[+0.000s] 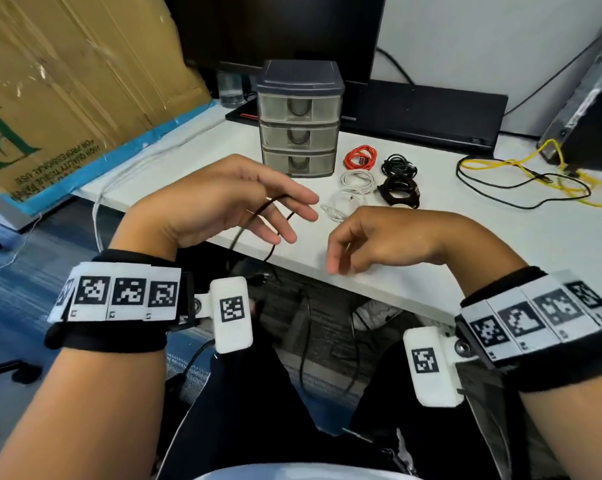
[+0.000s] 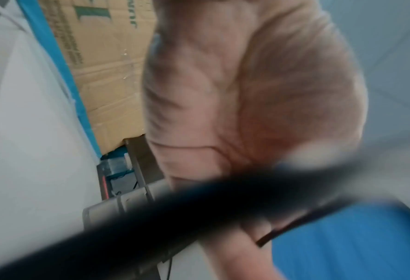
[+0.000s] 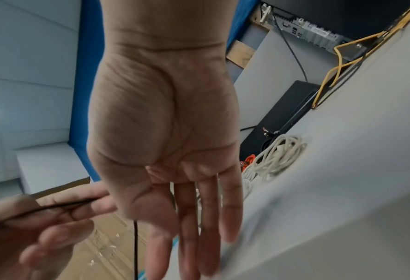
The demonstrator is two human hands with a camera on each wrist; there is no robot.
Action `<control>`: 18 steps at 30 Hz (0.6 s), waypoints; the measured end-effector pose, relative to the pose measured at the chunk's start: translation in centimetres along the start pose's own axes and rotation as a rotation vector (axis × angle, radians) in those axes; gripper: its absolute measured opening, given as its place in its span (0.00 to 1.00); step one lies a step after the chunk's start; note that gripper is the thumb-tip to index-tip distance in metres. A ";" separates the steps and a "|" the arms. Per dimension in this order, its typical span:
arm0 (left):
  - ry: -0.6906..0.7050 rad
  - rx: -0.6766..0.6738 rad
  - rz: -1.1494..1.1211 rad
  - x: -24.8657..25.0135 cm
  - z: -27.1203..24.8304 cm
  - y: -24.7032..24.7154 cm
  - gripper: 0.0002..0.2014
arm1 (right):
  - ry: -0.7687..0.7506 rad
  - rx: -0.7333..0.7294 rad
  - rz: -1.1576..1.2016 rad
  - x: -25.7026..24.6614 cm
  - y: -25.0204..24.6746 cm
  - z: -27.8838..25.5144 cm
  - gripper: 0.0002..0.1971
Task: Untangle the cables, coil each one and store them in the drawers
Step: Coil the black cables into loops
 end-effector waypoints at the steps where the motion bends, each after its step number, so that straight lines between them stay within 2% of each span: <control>1: 0.036 0.019 -0.099 0.1 0.0 0.2 0.24 | -0.017 0.050 0.028 -0.3 -0.3 0.0 0.14; 3: 0.098 0.092 -0.177 0.3 0.3 0.5 0.19 | -0.077 0.199 0.122 -0.9 -1.0 0.2 0.12; 6: 0.128 0.218 -0.102 0.3 1.4 1.1 0.13 | -0.184 0.336 0.301 -1.6 -1.7 0.7 0.16; 8: 0.149 0.262 -0.079 0.3 2.0 1.5 0.14 | -0.233 0.309 0.458 -2.0 -1.3 1.3 0.18; 10: 0.157 0.302 -0.113 0.3 2.3 1.6 0.14 | -0.269 0.263 0.612 -2.2 -0.9 1.8 0.14; 13: 0.067 0.355 -0.250 -0.8 2.4 1.2 0.13 | -0.279 0.260 0.634 -2.2 -0.5 1.7 0.08; 16: -0.030 0.295 -0.240 -2.2 1.8 1.2 0.14 | -0.300 0.309 0.687 -1.8 -1.0 1.2 0.10; 18: -0.018 0.220 -0.274 -2.4 1.4 1.8 0.16 | -0.325 0.369 0.702 -1.6 -1.3 0.9 0.13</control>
Point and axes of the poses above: each hand's wrist, its own z-axis towards the middle knuckle, its own y-axis out of the palm, x = y × z, the point moved 4 cm from there along z, towards the middle knuckle, and after that the axes turned 8 degrees about z, right-handed, at the moved point
